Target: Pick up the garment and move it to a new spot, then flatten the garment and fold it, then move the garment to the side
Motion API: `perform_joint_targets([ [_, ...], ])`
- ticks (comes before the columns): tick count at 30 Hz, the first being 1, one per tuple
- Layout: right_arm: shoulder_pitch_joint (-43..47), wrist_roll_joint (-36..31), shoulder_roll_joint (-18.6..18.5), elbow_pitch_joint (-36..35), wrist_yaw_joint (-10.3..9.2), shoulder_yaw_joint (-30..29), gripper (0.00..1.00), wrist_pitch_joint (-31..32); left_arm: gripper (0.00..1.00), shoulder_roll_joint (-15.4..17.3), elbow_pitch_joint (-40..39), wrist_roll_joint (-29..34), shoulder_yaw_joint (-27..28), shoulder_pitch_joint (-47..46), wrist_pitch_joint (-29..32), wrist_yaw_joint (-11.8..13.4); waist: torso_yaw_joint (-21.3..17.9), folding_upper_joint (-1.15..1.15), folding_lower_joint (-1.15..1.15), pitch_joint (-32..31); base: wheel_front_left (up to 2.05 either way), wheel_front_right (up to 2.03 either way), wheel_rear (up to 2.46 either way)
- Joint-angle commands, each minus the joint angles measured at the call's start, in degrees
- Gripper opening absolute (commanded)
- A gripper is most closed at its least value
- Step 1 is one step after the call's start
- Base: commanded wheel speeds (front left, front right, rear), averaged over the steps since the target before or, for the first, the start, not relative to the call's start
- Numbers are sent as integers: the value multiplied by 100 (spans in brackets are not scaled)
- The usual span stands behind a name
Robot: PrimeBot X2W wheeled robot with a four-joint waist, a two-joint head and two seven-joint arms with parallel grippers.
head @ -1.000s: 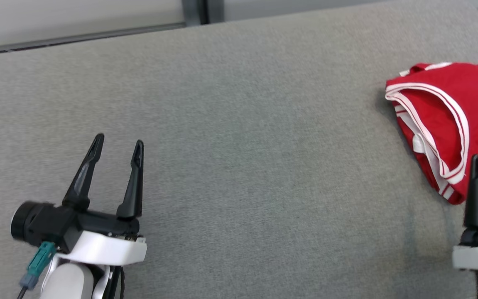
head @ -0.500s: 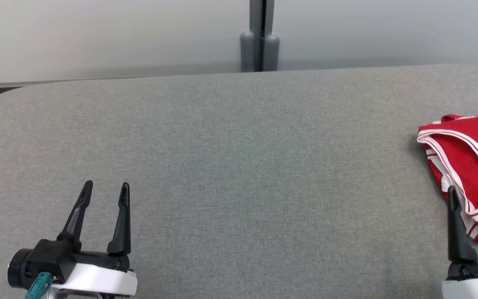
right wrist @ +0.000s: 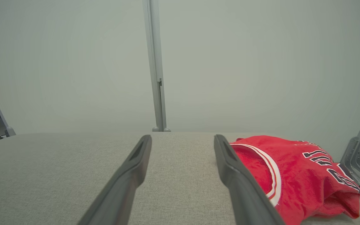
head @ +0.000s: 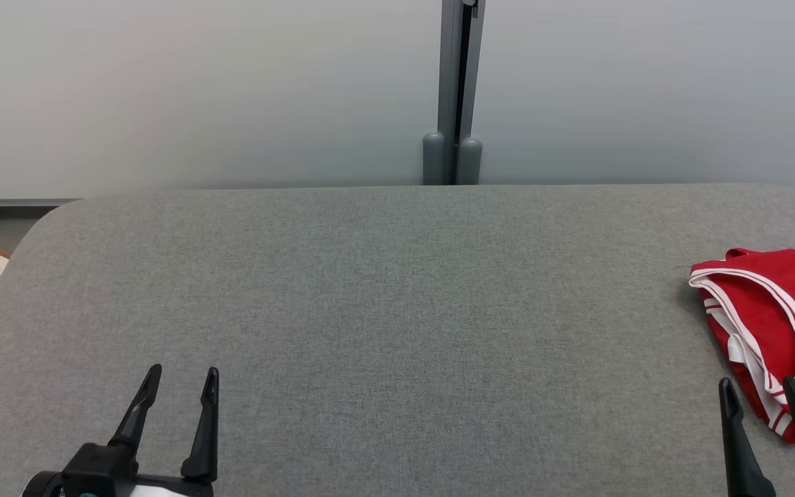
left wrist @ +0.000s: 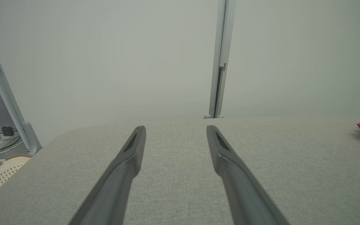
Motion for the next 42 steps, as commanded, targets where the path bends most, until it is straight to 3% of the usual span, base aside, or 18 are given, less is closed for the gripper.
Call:
perform_joint_targets([
  [1,72,-41,8,-40,-12,-16,100,15,100,33,43,-12,-5,66,18,25,26,0,0,-63,0,0,0],
  [32,226,64,22,-169,-11,-132,100,62,100,85,303,-75,-160,-13,-7,130,56,0,0,-139,0,0,0],
  [33,170,66,43,-149,0,-111,0,106,0,54,301,-54,-173,57,16,114,56,0,0,-138,0,0,0],
  [36,164,137,83,-36,1,-65,0,106,0,-13,408,-124,-163,85,51,104,54,0,0,-133,0,0,0],
  [42,-36,880,63,168,0,-44,0,154,0,-72,432,-776,-22,-47,239,77,29,0,0,-121,0,0,0],
])
